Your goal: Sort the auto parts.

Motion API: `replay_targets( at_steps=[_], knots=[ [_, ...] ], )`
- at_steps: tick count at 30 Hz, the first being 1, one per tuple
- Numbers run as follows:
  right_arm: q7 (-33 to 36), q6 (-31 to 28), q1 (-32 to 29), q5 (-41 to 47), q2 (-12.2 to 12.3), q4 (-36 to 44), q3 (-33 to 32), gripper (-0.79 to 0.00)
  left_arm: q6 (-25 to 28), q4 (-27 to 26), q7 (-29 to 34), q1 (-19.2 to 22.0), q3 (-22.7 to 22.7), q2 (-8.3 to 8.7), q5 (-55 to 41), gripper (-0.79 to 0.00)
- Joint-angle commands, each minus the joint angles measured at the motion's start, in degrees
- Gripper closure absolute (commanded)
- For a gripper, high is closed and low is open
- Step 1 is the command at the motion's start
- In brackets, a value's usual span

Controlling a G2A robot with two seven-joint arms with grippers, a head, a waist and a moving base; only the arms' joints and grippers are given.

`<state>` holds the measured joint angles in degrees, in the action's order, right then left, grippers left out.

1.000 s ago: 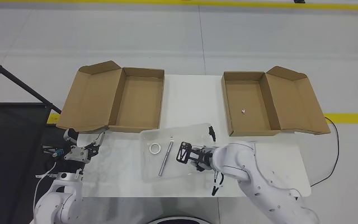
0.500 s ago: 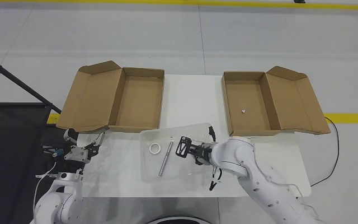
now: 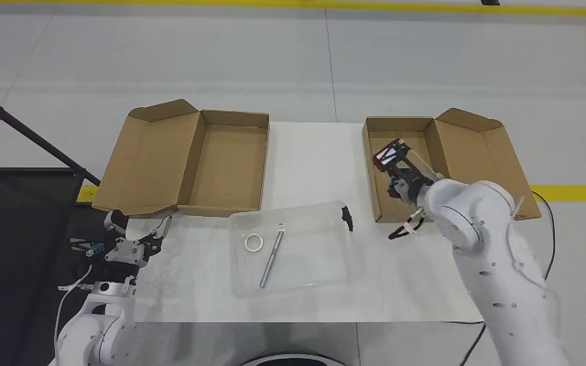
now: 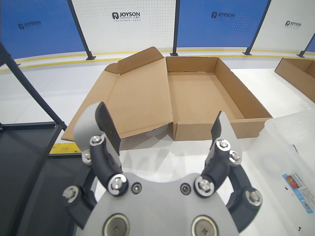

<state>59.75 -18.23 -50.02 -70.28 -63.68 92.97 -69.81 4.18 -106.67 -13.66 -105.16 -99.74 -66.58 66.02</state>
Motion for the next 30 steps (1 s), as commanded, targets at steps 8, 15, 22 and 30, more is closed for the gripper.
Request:
replay_targets(
  at_steps=[8, 15, 22, 30],
  knots=[
    [2.6, 1.1, 7.9, -0.7, -1.4, -19.4, 5.0, 0.0, 0.0, 0.0, 0.0, 0.0, 0.0, 0.0, 0.0, -0.785],
    [4.8, -0.5, 9.6, 0.6, -1.6, -23.6, 5.2, -0.135, 0.0, 0.0, 0.0, 0.0, 0.0, 0.0, 0.0, -0.785],
    [5.2, -1.0, 9.6, 0.9, -1.4, -24.0, 4.8, -0.265, 0.0, 0.0, 0.0, 0.0, 0.0, 0.0, 0.0, -0.785],
    [6.0, -1.8, 7.3, 2.4, -0.4, -14.3, 0.9, -0.486, 0.0, 0.0, 0.0, 0.0, 0.0, 0.0, 0.0, -0.785]
  ],
)
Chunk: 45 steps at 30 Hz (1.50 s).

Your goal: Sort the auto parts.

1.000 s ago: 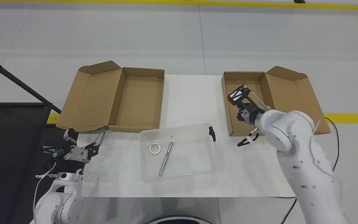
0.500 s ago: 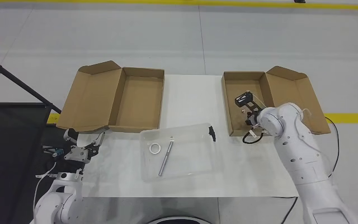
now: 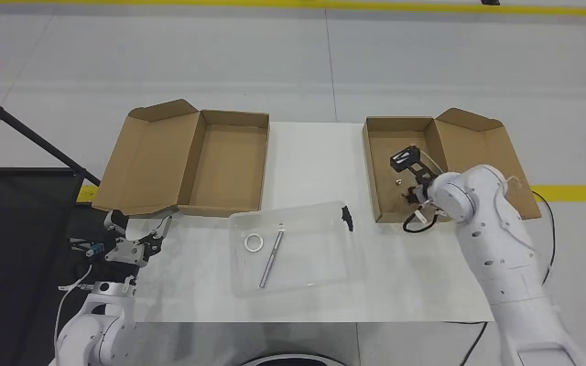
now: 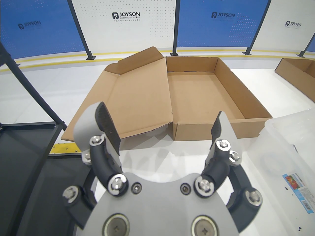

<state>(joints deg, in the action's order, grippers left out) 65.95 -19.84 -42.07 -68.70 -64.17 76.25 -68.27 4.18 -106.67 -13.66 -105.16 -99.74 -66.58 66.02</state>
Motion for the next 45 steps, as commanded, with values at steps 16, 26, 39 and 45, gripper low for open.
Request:
replay_targets(
  at_steps=[16, 26, 39, 45],
  knots=[
    [-6.7, -10.4, -16.6, 8.0, 2.0, 43.1, -3.1, -0.785, 6.3, -0.7, 1.0, 2.3, -0.7, 0.42, 6.3, -0.785],
    [-10.9, -10.2, -22.4, -1.9, 2.8, 49.2, -3.7, -0.785, 26.0, -14.3, 13.9, 4.6, -1.0, 2.17, 16.3, -0.785],
    [-14.7, -4.1, -28.1, -7.0, 3.4, 49.5, -10.3, -0.785, 28.4, -20.0, 28.7, 8.1, 5.2, 2.24, 13.0, -0.785],
    [-14.7, -4.1, -28.1, -7.0, 3.4, 49.5, -10.3, -0.785, 28.4, -20.0, 28.7, 8.1, 5.2, 2.24, 13.0, -0.785]
  ],
)
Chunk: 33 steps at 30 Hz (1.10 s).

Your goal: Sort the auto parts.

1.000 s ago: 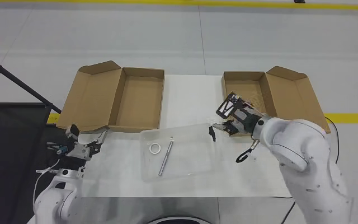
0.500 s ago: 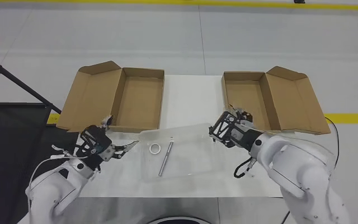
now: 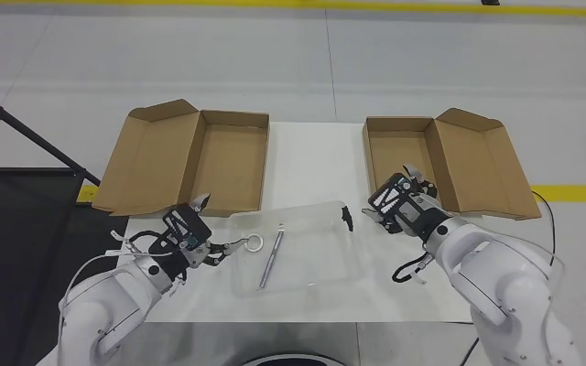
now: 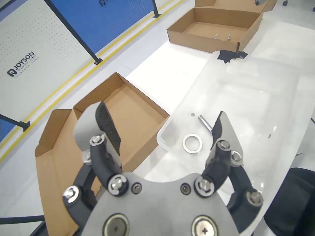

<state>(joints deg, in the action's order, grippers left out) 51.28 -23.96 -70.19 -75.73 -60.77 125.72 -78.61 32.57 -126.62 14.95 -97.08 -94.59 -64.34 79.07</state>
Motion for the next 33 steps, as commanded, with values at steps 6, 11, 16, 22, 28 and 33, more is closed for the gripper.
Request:
replay_targets(
  at_steps=[6, 11, 16, 22, 28, 33],
  knots=[
    [0.0, 0.0, 0.0, 0.0, 0.0, 0.0, 0.0, -0.785, -2.3, 0.1, 4.0, 2.0, 4.4, -0.16, 2.3, -0.785],
    [0.0, 0.0, 0.0, 0.0, 0.0, 0.0, 0.0, -0.785, -6.4, 0.4, 15.7, 6.5, 11.6, -0.69, 0.9, -0.785],
    [0.0, 0.0, 0.0, 0.0, 0.0, 0.0, 0.0, -0.785, -11.7, 1.2, 27.4, 11.9, 18.9, -1.53, -1.6, -0.785],
    [0.0, 0.0, 0.0, 0.0, 0.0, 0.0, 0.0, -0.785, -17.8, 2.3, 37.0, 17.7, 23.5, -2.41, -4.8, -0.785],
    [0.0, 0.0, 0.0, 0.0, 0.0, 0.0, 0.0, -0.785, -17.8, 2.3, 37.0, 17.7, 23.5, -2.41, -4.8, -0.785],
    [0.0, 0.0, 0.0, 0.0, 0.0, 0.0, 0.0, -0.785, -18.7, 1.6, 32.6, 16.3, 21.4, -2.36, -6.9, -0.785]
  ],
)
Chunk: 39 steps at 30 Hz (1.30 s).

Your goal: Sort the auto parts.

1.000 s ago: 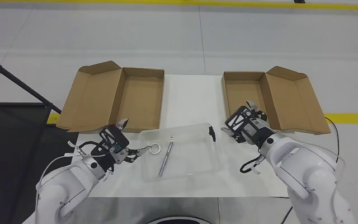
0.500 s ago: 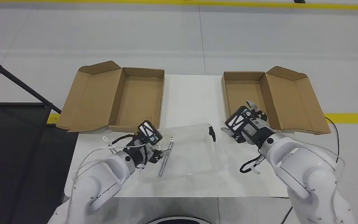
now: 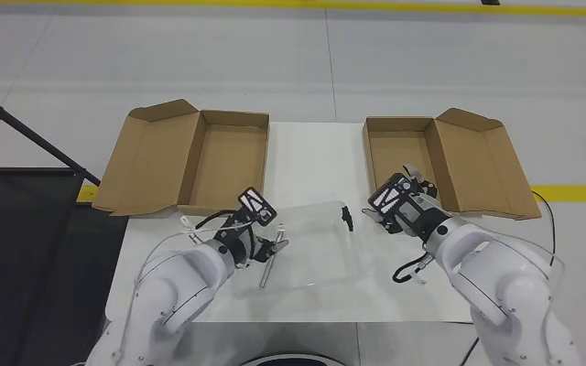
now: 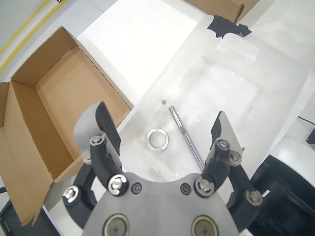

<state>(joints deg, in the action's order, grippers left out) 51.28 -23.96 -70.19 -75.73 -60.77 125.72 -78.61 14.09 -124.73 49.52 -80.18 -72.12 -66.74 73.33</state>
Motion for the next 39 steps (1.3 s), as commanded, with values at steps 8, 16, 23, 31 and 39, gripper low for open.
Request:
replay_targets(
  at_steps=[8, 16, 23, 31, 39],
  knots=[
    [0.3, -0.2, 0.6, 2.4, -0.2, 3.4, 2.7, -0.785, 2.1, -2.8, -15.5, -11.4, -19.4, 1.02, -13.7, -0.785],
    [11.1, 14.3, 10.5, 6.5, -2.7, 1.0, 15.5, -0.785, 9.5, -0.6, -28.4, -24.1, -36.3, 1.3, -21.6, -0.785],
    [17.2, 23.1, 16.4, 6.6, -4.6, -0.5, 22.7, -0.785, 17.8, 5.6, -36.2, -30.9, -43.3, 1.17, -26.4, -0.785],
    [17.2, 23.1, 16.4, 6.6, -4.6, -0.5, 22.7, -0.785, 17.8, 5.6, -36.2, -30.9, -43.3, 1.17, -26.4, -0.785],
    [27.5, 31.7, 19.7, 3.5, -7.0, -5.0, 32.4, -0.785, 19.9, 8.3, -37.0, -29.6, -43.2, 1.35, -27.2, -0.785]
  ],
)
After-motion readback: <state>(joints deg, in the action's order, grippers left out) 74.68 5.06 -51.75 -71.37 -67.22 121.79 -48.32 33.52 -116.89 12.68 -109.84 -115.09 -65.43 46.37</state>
